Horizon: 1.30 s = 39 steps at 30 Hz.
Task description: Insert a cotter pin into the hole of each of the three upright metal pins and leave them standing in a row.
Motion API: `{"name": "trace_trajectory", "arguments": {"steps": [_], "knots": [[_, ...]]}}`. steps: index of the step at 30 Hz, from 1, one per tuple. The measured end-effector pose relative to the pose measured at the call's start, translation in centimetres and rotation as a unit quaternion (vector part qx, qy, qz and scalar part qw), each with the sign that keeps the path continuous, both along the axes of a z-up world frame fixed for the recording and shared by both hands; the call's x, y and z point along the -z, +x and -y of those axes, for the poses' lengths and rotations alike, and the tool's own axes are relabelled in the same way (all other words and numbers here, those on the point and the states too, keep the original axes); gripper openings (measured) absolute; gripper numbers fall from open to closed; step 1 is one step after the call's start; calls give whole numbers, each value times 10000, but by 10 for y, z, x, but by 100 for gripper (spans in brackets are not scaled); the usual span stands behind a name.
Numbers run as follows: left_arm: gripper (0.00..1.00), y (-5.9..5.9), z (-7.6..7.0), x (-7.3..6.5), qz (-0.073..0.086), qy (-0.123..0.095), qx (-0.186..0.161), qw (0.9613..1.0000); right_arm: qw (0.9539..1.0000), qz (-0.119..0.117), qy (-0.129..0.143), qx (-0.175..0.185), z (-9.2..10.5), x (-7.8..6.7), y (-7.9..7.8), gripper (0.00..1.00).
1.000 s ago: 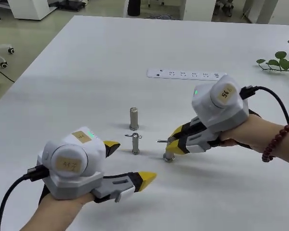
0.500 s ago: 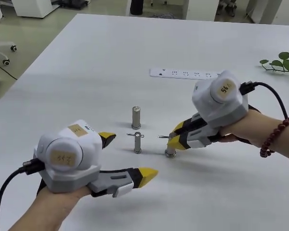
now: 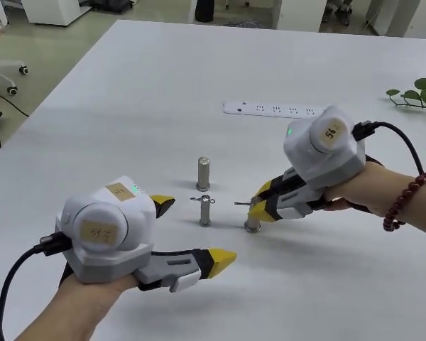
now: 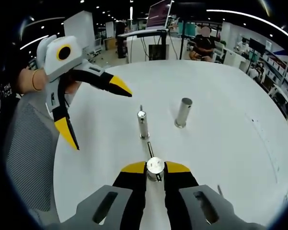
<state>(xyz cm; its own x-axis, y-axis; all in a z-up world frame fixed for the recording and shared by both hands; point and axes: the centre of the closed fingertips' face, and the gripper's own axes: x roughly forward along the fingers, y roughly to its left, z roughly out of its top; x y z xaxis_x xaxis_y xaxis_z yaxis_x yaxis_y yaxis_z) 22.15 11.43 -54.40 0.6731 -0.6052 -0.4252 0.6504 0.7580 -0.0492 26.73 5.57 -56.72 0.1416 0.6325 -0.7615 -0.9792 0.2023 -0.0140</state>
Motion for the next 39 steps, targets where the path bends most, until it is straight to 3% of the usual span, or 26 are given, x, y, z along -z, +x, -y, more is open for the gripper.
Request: {"name": "trace_trajectory", "arguments": {"steps": [18, 24, 32, 39], "knots": [[76, -2, 2, 5, -119, 7, 10, 9999, 10000, -45, 20, -52, 1, 0, 2, 9], [76, -3, 3, 5, -127, 12, 32, 9999, 10000, -25, 79, 20, 1, -1, 4, 15], [78, -1, 2, 3, -92, -17, -7, 10000, 9987, -109, 466, 164, -5, -16, 6, 20], [80, 2, -1, 1, -63, -41, -72, 9999, 9913, -123, 1148, 625, -24, -34, 22, 23]]}}
